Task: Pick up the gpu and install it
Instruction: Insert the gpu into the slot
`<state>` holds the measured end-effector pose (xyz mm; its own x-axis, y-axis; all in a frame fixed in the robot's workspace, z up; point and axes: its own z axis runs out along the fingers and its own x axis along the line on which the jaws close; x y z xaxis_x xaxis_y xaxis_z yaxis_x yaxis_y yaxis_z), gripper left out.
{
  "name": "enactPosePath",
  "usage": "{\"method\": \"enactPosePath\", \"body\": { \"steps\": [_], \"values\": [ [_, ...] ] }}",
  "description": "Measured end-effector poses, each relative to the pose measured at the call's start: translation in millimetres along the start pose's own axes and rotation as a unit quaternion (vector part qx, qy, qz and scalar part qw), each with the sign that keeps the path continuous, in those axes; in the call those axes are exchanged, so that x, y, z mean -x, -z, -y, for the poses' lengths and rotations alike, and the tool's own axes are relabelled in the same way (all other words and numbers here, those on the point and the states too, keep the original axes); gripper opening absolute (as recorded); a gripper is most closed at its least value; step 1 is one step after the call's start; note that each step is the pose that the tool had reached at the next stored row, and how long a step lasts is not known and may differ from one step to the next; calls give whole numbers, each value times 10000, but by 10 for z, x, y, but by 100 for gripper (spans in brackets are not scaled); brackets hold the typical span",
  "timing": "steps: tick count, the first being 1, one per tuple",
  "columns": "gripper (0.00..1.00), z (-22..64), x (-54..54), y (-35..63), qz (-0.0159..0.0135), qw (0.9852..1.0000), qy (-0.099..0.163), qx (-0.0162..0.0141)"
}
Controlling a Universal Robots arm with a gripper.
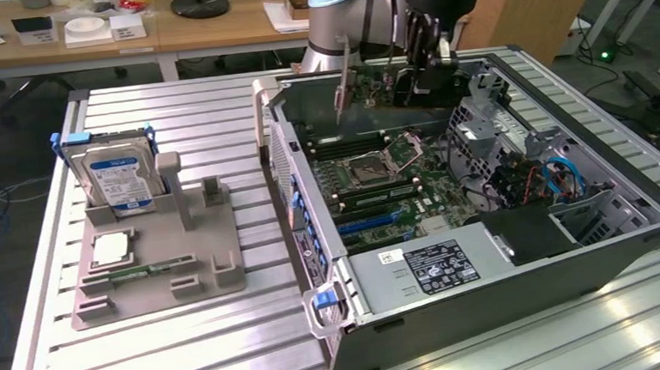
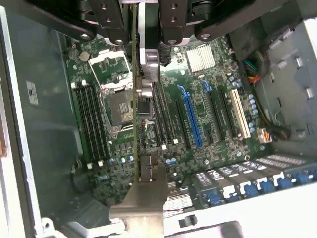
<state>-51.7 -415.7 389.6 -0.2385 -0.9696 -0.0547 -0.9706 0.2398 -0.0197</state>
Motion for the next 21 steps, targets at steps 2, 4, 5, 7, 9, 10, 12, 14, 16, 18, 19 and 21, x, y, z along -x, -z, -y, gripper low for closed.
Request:
{"method": "enactPosePath", "body": {
  "steps": [2, 4, 5, 7, 9, 10, 12, 14, 16, 18, 19, 21],
  "values": [
    [28, 0, 0, -6, 6, 9999, 147, -2],
    [28, 1, 0, -10, 10, 9997, 264, -6],
    [28, 1, -1, -13, 13, 9995, 329, -8],
    [28, 0, -1, -17, 17, 9990, 456, -7],
    [28, 0, -1, -26, 21, 9984, 556, -3],
    [28, 0, -1, -29, 21, 9982, 598, -1],
    [28, 4, -1, -37, 23, 9976, 694, 5],
    [28, 5, -1, -49, 25, 9971, 757, 8],
    [28, 4, -2, -57, 25, 9968, 794, 10],
    [28, 5, -2, -57, 24, 9968, 796, 10],
    [28, 5, -2, -57, 25, 9968, 797, 10],
    [28, 5, -2, -58, 25, 9968, 797, 10]
  ]
}}
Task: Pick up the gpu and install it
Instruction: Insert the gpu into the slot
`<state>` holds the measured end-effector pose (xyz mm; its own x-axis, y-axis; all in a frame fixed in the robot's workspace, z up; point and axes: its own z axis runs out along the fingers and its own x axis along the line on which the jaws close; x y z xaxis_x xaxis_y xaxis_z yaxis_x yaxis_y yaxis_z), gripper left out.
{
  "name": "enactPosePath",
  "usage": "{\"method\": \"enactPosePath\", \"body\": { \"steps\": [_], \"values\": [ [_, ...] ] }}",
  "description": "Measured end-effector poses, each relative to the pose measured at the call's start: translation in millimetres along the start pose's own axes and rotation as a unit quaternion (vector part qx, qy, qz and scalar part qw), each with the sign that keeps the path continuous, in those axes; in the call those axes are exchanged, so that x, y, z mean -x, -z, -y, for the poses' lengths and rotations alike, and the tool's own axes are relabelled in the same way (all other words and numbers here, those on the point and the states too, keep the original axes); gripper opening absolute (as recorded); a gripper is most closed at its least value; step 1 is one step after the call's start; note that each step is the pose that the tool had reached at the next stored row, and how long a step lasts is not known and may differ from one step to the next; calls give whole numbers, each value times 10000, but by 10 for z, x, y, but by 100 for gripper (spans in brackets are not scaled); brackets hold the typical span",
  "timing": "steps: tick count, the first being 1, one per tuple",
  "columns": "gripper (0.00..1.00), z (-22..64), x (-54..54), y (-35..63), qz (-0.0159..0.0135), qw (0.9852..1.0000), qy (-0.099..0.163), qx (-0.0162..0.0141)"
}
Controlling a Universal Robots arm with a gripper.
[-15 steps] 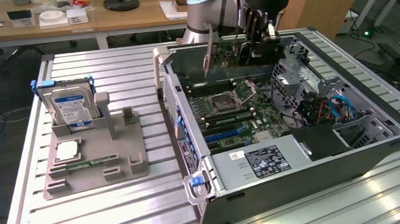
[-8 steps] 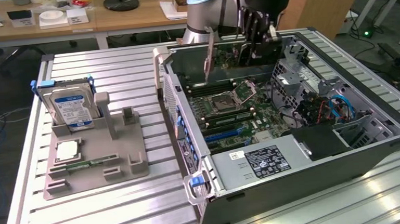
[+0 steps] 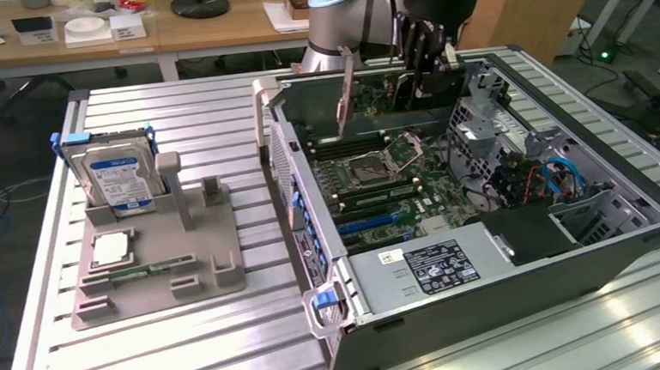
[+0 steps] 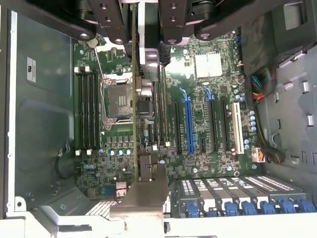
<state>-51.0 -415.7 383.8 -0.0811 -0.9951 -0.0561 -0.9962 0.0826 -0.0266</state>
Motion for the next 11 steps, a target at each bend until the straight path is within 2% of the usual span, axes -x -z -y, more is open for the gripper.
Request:
{"method": "enactPosePath", "body": {
  "steps": [11],
  "values": [
    [28, 0, -4, -37, 3, 10000, 50, 3]
  ]
}}
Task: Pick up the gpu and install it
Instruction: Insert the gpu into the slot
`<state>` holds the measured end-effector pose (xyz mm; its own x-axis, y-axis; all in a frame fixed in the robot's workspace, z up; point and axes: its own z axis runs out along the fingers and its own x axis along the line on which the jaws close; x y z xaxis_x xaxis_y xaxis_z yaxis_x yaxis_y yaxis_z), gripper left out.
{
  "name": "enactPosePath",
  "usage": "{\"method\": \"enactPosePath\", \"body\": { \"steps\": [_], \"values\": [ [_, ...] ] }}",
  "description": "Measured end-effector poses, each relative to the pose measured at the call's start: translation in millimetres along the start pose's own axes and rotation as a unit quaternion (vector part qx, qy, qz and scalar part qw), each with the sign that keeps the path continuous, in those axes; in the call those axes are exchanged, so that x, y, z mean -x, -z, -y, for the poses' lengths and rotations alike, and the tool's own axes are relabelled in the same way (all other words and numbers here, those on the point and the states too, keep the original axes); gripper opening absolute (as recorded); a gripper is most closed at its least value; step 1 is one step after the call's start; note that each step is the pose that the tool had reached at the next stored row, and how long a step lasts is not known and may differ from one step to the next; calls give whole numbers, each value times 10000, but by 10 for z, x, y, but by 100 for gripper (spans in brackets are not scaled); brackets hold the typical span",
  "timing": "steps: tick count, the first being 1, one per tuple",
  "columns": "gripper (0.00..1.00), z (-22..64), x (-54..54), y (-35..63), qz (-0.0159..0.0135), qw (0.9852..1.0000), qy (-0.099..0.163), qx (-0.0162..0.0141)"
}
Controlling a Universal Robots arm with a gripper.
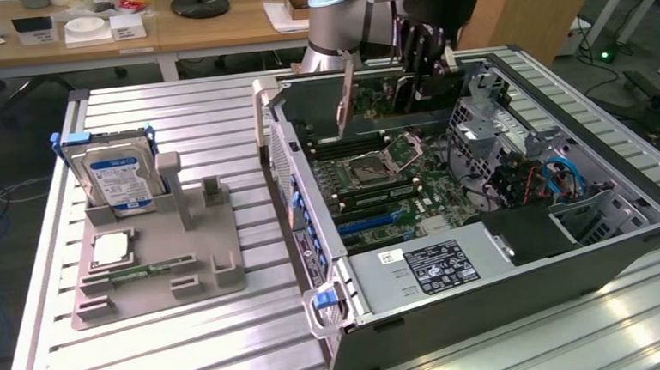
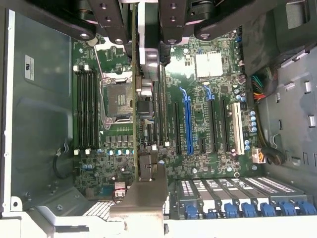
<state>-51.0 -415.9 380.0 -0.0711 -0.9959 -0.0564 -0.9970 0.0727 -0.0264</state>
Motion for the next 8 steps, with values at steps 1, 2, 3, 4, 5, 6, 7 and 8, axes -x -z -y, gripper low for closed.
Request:
{"method": "enactPosePath", "body": {
  "steps": [1, 2, 3, 4, 5, 6, 7, 8],
  "values": [
    [28, 0, -1, 0, 0, 10000, 1, 0],
    [28, 0, -2, -2, 3, 10000, 1, 0],
    [28, 0, -2, -1, 3, 10000, 1, 0],
    [28, 0, -2, -2, 3, 10000, 1, 0],
    [28, 0, -2, -2, 3, 10000, 1, 0],
    [28, 0, -2, -1, 3, 10000, 1, 0],
    [28, 0, -2, -1, 2, 10000, 1, 0],
    [28, 0, -2, -1, 3, 10000, 1, 0]
  ]
}}
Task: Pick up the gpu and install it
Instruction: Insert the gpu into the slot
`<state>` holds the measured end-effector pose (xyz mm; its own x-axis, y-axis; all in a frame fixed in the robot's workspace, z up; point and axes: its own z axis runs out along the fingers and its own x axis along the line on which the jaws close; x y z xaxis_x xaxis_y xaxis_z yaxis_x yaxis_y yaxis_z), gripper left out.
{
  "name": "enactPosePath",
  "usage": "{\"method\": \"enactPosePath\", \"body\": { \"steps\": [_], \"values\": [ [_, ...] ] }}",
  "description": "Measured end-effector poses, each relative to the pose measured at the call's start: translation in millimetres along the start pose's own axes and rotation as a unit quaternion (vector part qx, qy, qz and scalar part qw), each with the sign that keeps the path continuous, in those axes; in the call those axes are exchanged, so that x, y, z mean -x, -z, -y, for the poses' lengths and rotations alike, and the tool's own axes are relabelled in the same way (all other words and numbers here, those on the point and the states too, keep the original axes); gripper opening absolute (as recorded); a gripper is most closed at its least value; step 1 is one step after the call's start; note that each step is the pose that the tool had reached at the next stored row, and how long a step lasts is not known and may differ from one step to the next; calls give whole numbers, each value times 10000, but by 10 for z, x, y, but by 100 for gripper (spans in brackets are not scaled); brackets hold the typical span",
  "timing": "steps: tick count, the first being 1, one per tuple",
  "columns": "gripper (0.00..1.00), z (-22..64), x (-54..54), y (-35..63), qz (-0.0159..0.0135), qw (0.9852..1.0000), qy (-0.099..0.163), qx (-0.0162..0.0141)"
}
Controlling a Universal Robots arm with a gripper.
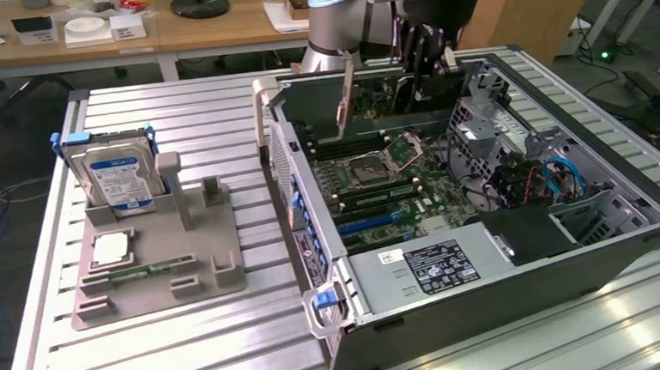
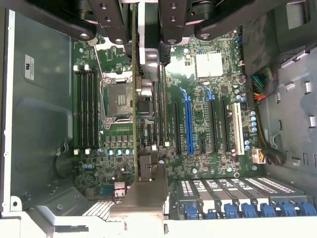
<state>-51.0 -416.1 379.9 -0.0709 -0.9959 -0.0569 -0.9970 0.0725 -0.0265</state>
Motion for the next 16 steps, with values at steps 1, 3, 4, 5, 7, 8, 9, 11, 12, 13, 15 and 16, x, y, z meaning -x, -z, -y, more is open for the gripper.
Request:
{"method": "enactPosePath", "body": {
  "steps": [1, 3, 4, 5, 7, 8, 9, 11, 12, 13, 15, 16],
  "values": [
    [28, 0, 0, 0, 0, 10000, 0, 0],
    [28, 0, 0, 0, 0, 10000, 0, 0],
    [28, 0, 0, 0, 0, 10000, 0, 0],
    [28, 0, 0, 0, 0, 10000, 0, 0],
    [28, -1, 0, -4, 0, 10000, 0, 0],
    [28, -6, -1, -9, 0, 10000, 0, -1],
    [28, -14, -2, -14, 0, 10000, 0, -1],
    [28, -18, -3, -32, -4, 10000, 1, 2],
    [28, -19, -4, -43, -6, 10000, 0, 8],
    [28, -19, -5, -54, -6, 10000, 0, 9],
    [28, -19, -14, -70, -6, 10000, 0, 10],
    [28, -19, -20, -83, -6, 10000, 0, 10]
  ]
}}
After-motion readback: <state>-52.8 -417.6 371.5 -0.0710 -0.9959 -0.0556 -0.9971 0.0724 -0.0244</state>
